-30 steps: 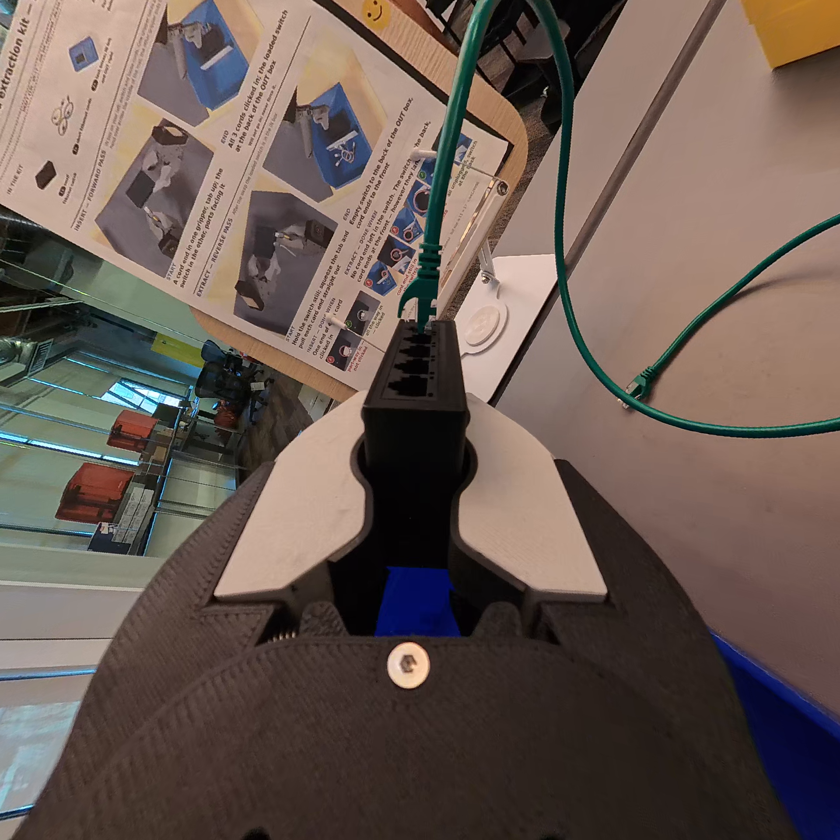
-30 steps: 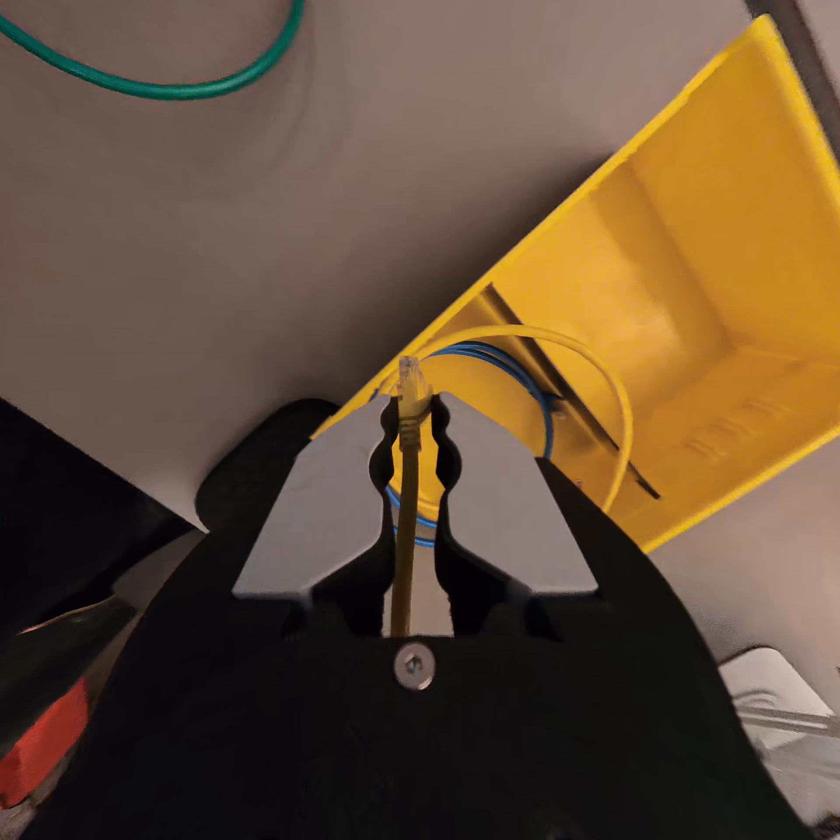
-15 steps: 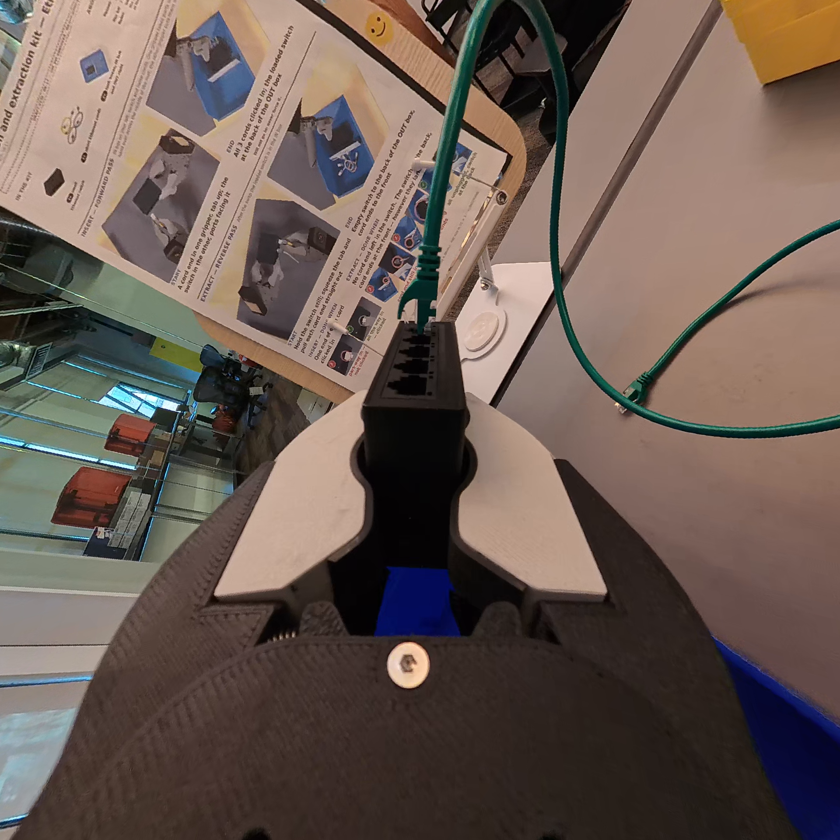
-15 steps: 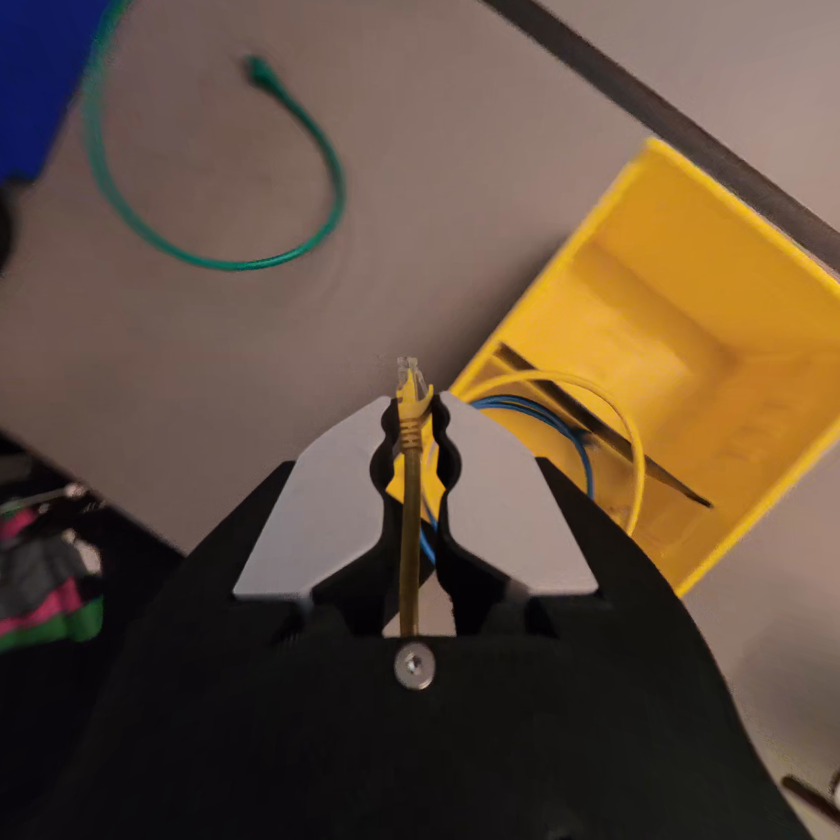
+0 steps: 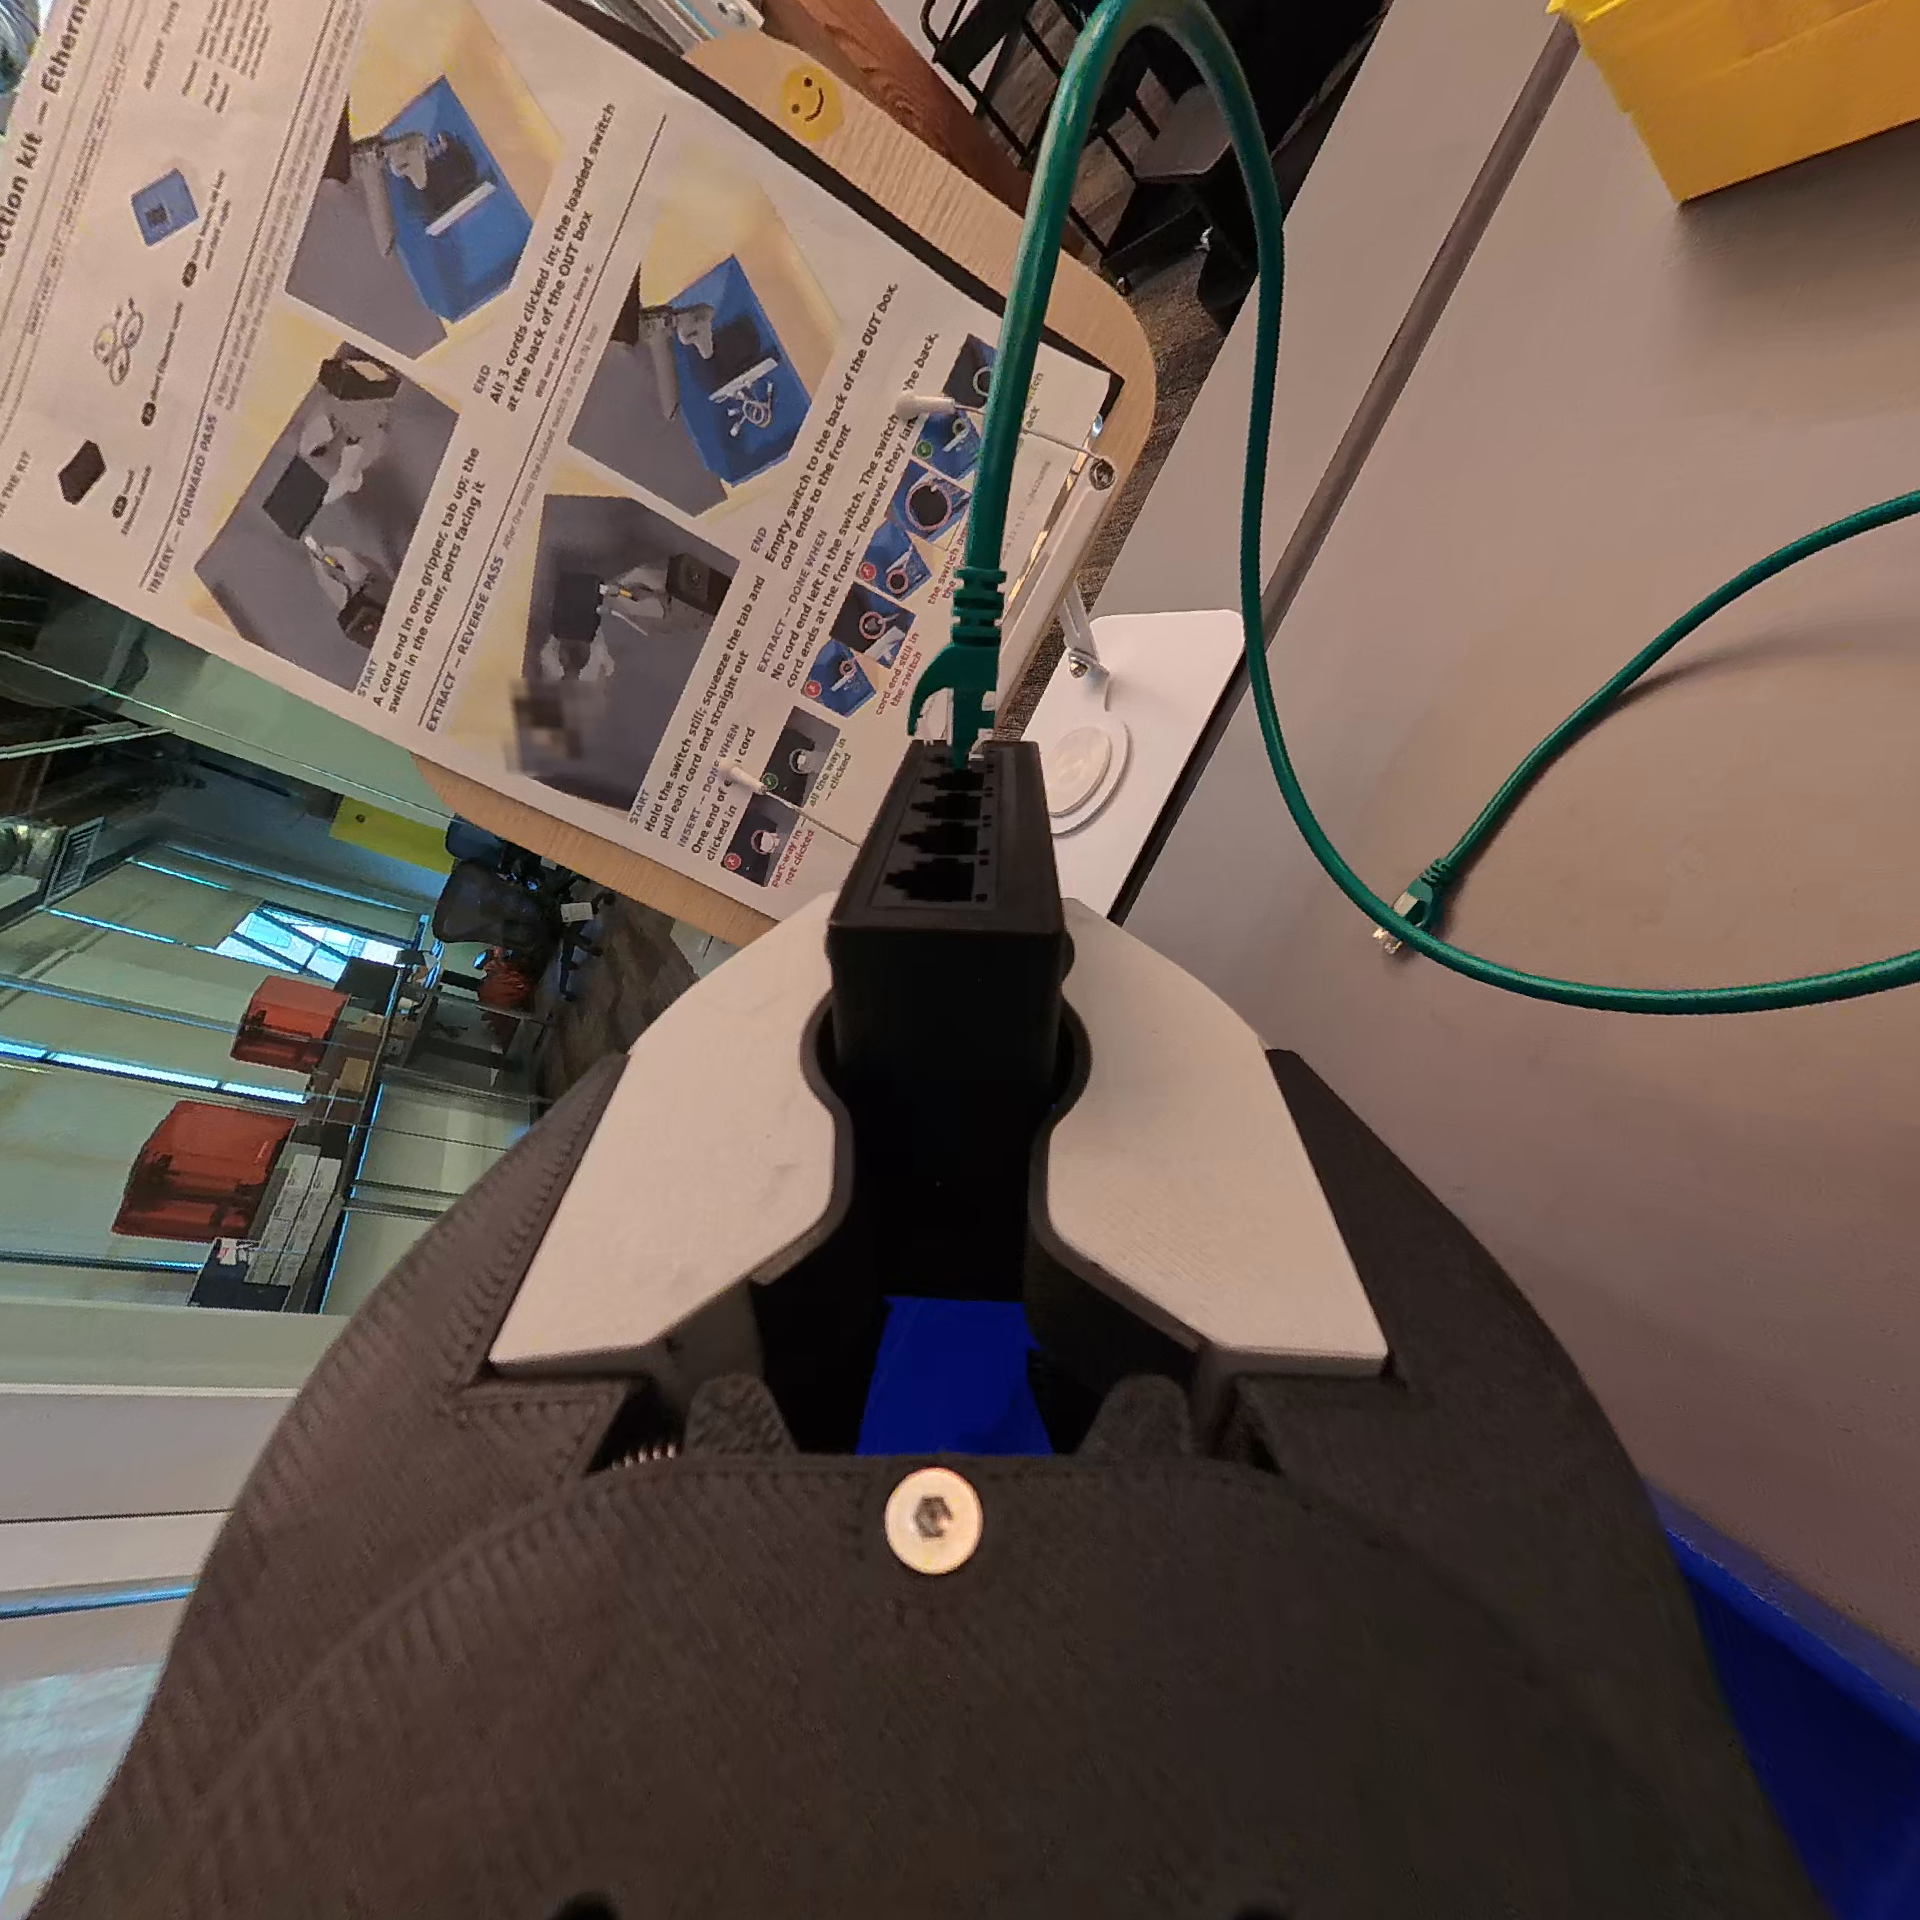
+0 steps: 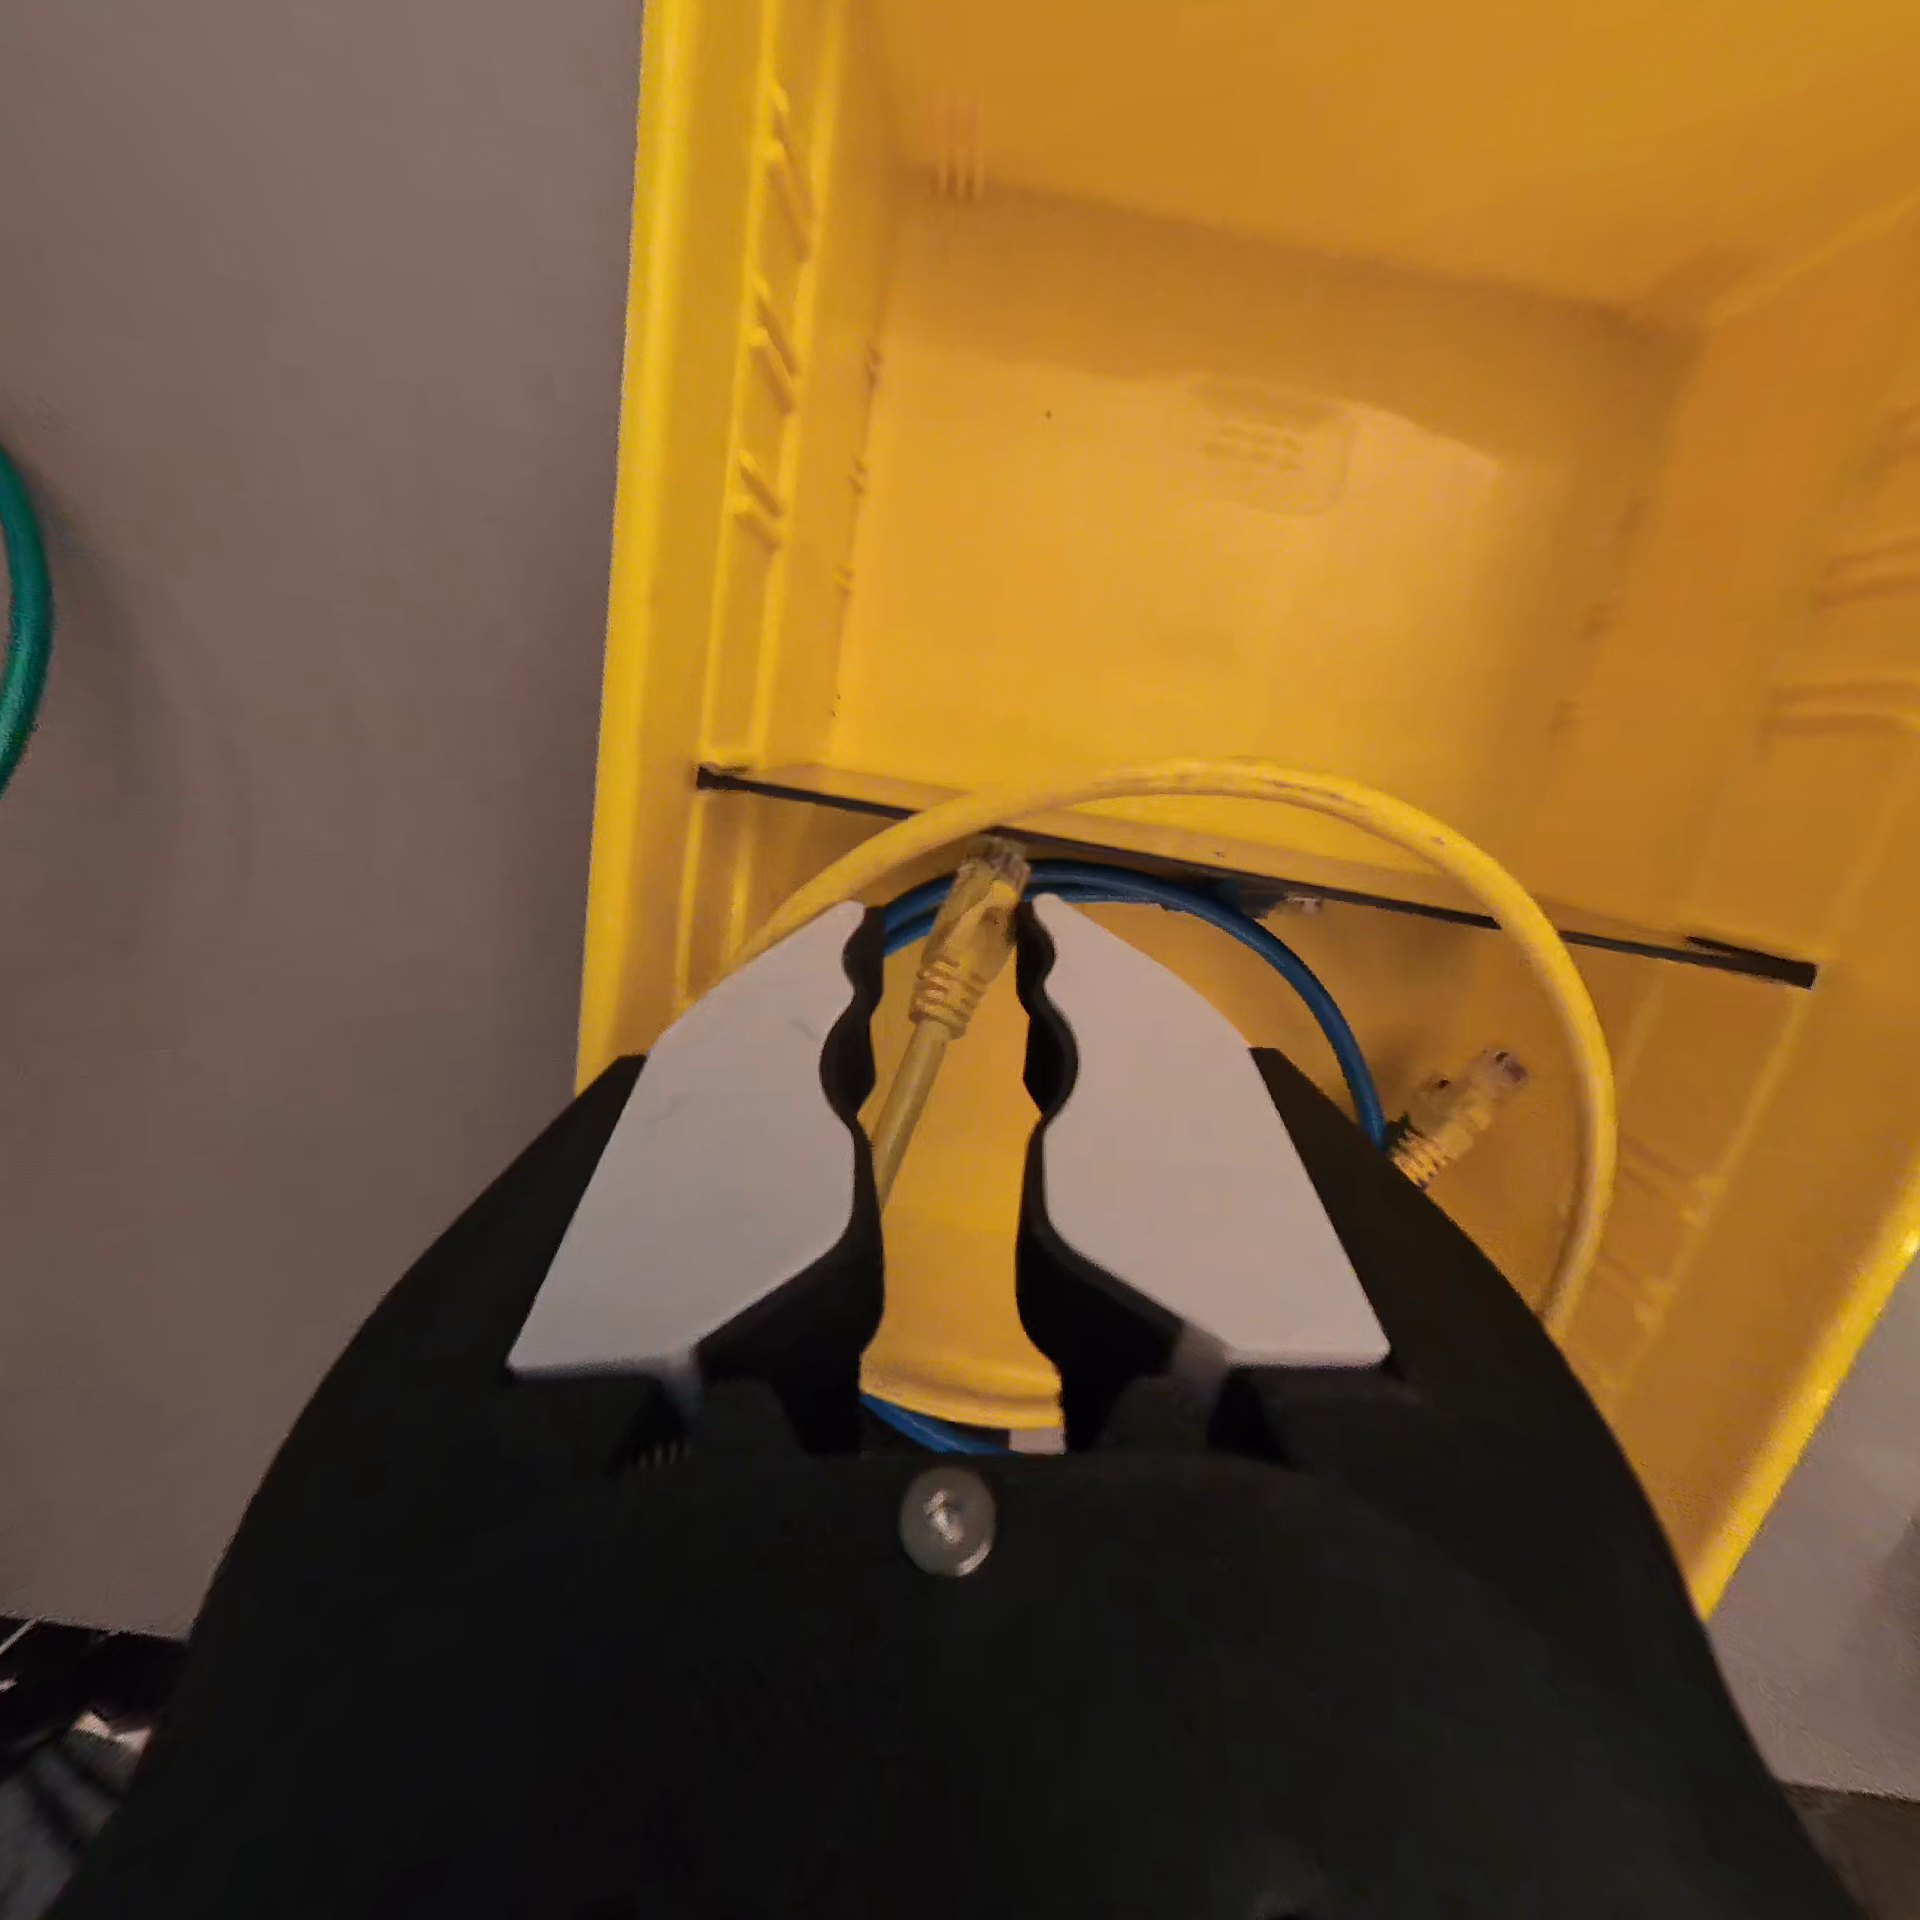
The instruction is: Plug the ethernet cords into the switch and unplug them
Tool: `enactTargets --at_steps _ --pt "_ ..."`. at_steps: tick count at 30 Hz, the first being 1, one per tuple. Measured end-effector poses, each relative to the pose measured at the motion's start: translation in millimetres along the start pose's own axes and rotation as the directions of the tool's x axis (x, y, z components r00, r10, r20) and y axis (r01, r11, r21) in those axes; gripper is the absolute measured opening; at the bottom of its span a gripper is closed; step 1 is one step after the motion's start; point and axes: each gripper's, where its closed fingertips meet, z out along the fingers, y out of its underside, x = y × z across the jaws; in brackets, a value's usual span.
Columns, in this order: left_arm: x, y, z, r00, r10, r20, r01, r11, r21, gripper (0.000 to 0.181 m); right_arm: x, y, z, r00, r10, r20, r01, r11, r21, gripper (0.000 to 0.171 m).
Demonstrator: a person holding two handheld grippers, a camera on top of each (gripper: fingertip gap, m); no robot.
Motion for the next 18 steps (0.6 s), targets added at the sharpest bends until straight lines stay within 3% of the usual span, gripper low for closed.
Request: enactTargets --at_steps 1,5,9,13,15,18 --pt "0.5 -0.2 0.0 1.000 0.001 -0.001 -0.001 1.000 -0.001 0.030 0.4 -3.5 -3.1 1.000 0.008 0.005 -0.008 1.000 0.010 0.029" --pt "1.1 -1.0 -0.2 1.000 0.003 -0.003 -0.003 1.000 0.001 0.030 0.5 -13.7 -29.6 0.998 -0.014 0.057 0.014 1.000 0.009 0.031" --pt "1.3 -2.2 -0.4 1.000 0.004 -0.001 -0.004 1.000 0.005 0.030 -7.1 -16.9 -62.7 0.980 -0.164 0.115 0.164 0.986 0.011 0.033" --pt "3.3 -10.4 -1.4 1.000 0.018 0.002 -0.018 0.999 0.045 0.030 -28.2 -29.4 -102.6 0.907 -0.416 0.066 0.390 0.889 0.240 0.028" --pt "8.9 -19.5 -2.5 0.999 0.042 -0.010 -0.041 0.995 0.087 0.030 -69.2 -42.4 -137.9 0.819 -0.574 -0.002 0.501 0.713 0.490 0.027" --pt "19.0 -37.3 -5.9 0.993 0.115 -0.004 -0.113 0.980 0.161 0.030 -157.2 -42.0 -203.2 0.599 -0.734 -0.320 0.634 0.191 0.750 0.037"
